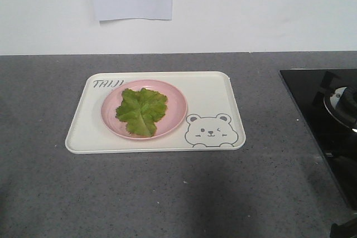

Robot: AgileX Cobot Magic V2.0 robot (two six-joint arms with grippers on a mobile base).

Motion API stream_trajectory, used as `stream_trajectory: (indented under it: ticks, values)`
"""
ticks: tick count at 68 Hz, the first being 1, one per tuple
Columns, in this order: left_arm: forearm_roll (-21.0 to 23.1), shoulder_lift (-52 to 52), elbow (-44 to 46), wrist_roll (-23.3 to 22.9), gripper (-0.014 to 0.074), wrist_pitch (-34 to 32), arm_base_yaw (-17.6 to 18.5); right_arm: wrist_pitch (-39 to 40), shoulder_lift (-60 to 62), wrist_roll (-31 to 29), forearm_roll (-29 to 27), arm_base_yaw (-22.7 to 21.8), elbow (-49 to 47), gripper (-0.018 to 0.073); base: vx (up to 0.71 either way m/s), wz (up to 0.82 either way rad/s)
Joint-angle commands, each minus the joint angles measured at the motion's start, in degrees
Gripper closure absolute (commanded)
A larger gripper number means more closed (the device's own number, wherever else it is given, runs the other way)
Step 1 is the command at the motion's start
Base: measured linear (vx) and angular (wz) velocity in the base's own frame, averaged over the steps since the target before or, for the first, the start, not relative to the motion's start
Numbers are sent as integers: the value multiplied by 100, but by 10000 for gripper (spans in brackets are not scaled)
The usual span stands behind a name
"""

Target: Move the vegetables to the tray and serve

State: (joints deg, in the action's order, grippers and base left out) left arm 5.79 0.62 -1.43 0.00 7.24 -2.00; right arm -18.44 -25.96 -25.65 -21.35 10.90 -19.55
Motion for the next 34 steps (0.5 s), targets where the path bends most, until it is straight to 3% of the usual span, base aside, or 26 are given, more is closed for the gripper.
stream_trajectory:
  ticks: [1, 34]
  values:
    - [36, 34, -64, 0, 604, -394, -19, 358, -14, -12, -39, -11, -172, 568, 0, 0]
    - [36, 34, -64, 0, 604, -394, -19, 363, -14, -12, -39, -11, -172, 568, 0, 0]
